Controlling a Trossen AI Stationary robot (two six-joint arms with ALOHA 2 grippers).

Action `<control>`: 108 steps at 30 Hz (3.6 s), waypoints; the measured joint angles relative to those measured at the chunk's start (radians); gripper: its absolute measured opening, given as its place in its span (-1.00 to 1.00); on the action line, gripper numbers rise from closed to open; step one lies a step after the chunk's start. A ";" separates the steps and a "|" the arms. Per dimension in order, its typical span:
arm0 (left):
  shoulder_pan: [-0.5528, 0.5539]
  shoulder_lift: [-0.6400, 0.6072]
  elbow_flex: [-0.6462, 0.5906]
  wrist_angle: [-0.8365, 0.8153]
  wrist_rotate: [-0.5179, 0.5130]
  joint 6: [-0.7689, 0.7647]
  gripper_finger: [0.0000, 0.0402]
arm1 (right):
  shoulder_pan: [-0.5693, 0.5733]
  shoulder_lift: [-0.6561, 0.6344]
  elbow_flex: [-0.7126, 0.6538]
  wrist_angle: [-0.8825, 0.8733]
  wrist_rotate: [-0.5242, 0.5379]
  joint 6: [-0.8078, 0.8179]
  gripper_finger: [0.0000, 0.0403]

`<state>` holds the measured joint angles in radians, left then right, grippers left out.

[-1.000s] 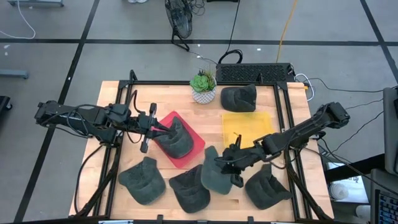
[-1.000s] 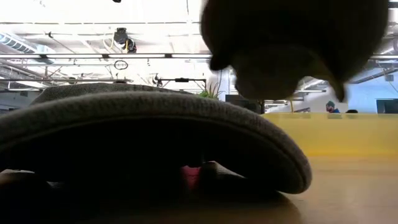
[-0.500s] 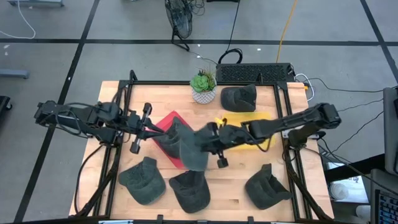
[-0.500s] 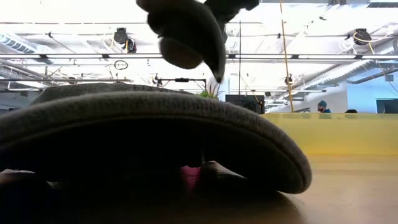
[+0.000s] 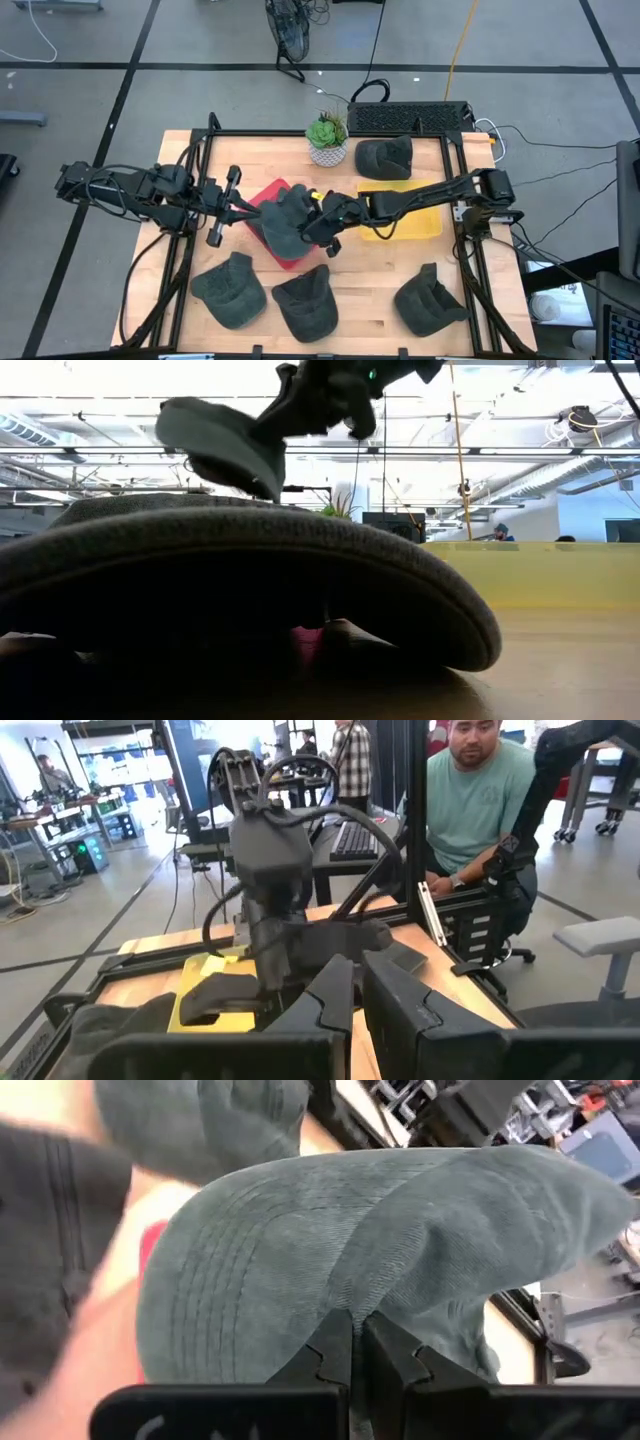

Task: Pick & Place hat
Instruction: Put the right dark gray cap into the red bin, then adjust the right dark gray cap in the red bin

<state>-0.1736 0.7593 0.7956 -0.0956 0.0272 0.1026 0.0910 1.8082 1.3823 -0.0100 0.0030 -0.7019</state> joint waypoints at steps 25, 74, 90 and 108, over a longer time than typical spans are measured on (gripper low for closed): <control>0.000 0.006 0.000 -0.044 -0.040 0.004 -0.85 | -0.029 0.056 0.000 -0.009 0.050 -0.065 -0.94; 0.012 0.253 0.000 -0.252 -0.124 0.033 -0.84 | -0.152 0.054 -0.107 0.356 0.088 0.463 -0.53; 0.025 0.458 0.000 -0.248 -0.239 -0.157 -0.56 | -0.179 0.149 -0.107 0.336 0.022 0.479 -0.48; 0.018 0.609 0.000 -0.406 -0.274 -0.438 -0.56 | -0.239 0.151 -0.157 0.409 -0.034 0.462 -0.51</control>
<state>-0.1558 1.3684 0.7956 -0.5013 -0.2466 -0.3351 -0.1483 1.9587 1.2248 0.3988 -0.0309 -0.2402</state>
